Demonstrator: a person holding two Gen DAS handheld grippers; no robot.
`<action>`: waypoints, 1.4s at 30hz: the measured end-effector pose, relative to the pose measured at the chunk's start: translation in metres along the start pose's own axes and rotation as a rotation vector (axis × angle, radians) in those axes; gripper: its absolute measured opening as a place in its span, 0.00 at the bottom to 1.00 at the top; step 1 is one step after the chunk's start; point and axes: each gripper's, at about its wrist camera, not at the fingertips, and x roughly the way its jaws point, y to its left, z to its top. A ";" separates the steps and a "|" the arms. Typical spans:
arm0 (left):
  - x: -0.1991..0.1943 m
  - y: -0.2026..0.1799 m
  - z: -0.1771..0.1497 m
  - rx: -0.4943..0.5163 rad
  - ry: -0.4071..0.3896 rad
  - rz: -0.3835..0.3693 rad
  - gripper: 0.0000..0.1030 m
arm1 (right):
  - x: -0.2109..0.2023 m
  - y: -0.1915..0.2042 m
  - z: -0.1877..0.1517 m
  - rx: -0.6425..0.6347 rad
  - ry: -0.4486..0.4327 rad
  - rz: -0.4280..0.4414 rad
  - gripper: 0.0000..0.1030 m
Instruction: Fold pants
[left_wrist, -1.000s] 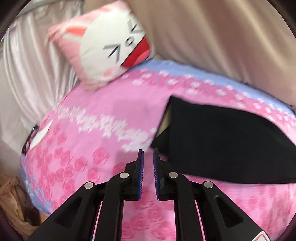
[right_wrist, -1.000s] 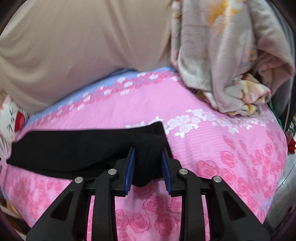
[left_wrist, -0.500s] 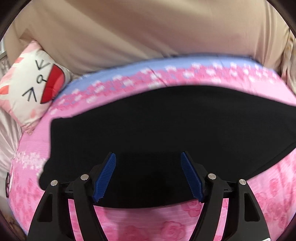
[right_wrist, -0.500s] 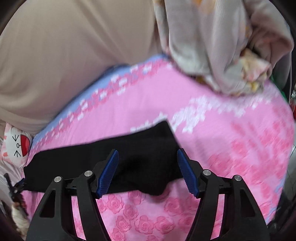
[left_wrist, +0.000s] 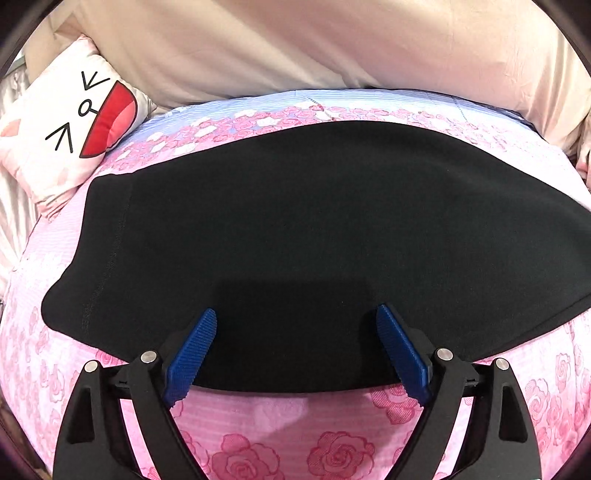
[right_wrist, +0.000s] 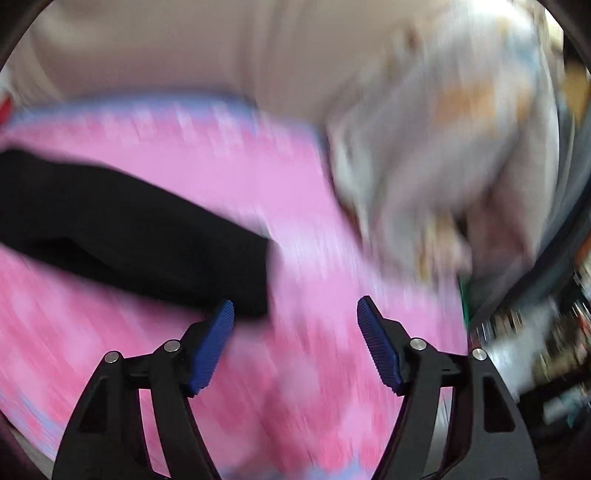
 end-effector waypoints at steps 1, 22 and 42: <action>-0.001 0.001 0.002 0.002 0.004 0.001 0.84 | 0.000 -0.009 -0.009 0.054 0.000 0.001 0.64; -0.005 0.011 0.002 0.023 0.052 -0.014 0.85 | 0.066 -0.033 0.102 0.222 0.019 0.013 0.07; -0.006 0.045 0.014 -0.002 0.093 0.042 0.85 | -0.084 0.304 0.072 -0.339 -0.210 0.600 0.55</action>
